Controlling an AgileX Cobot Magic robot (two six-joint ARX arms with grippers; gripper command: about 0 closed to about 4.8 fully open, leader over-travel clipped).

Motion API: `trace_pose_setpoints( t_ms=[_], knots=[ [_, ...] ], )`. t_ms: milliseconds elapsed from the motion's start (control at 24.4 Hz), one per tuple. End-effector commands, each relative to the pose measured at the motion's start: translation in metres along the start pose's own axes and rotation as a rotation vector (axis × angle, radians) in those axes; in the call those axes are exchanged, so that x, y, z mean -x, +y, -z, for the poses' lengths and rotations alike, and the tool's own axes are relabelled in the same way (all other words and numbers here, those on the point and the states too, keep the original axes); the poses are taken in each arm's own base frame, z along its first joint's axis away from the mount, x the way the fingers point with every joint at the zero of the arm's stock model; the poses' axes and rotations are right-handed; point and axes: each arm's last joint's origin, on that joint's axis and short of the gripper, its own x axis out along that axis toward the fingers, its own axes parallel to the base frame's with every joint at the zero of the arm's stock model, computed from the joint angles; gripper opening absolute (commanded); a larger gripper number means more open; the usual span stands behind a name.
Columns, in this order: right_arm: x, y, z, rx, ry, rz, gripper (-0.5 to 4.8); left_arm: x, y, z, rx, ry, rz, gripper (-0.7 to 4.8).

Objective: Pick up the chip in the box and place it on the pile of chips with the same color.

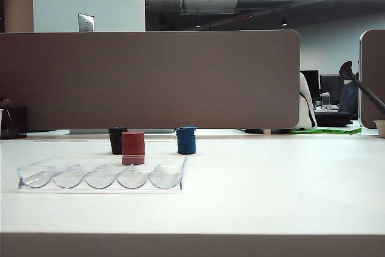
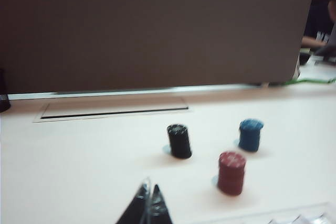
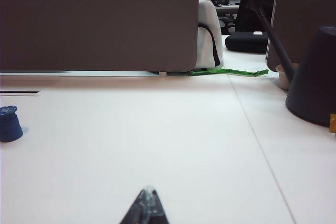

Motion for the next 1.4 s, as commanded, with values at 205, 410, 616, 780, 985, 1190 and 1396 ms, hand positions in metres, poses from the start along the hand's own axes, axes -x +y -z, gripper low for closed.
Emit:
trace_pose_setpoints(
  t_ms=[205,410,616,780,985,1190,1396],
  knots=[
    [0.000,0.000,0.002,0.059,0.014,0.001,-0.06,-0.002,0.001,0.014,-0.024,0.041,-0.036,-0.06],
    [0.000,0.000,-0.003,0.089,-0.031,-0.006,-0.06,-0.002,0.001,0.017,-0.022,0.061,-0.039,-0.06],
    [0.000,0.000,-0.005,0.087,-0.055,-0.006,-0.06,-0.002,0.002,0.018,-0.020,0.062,-0.059,-0.06],
    [0.000,0.000,-0.005,0.082,-0.054,-0.006,-0.06,-0.001,0.003,0.019,-0.021,0.076,-0.111,-0.06],
    [0.000,0.000,-0.004,0.078,-0.049,-0.006,-0.06,-0.001,0.004,0.019,-0.020,0.079,-0.121,-0.05],
    [0.000,0.000,-0.003,0.079,-0.040,-0.006,-0.06,-0.001,0.004,0.020,-0.021,0.085,-0.121,-0.05],
    [0.000,0.000,-0.004,0.079,-0.041,-0.006,-0.06,-0.001,0.004,0.020,-0.021,0.084,-0.122,-0.05]
  ],
)
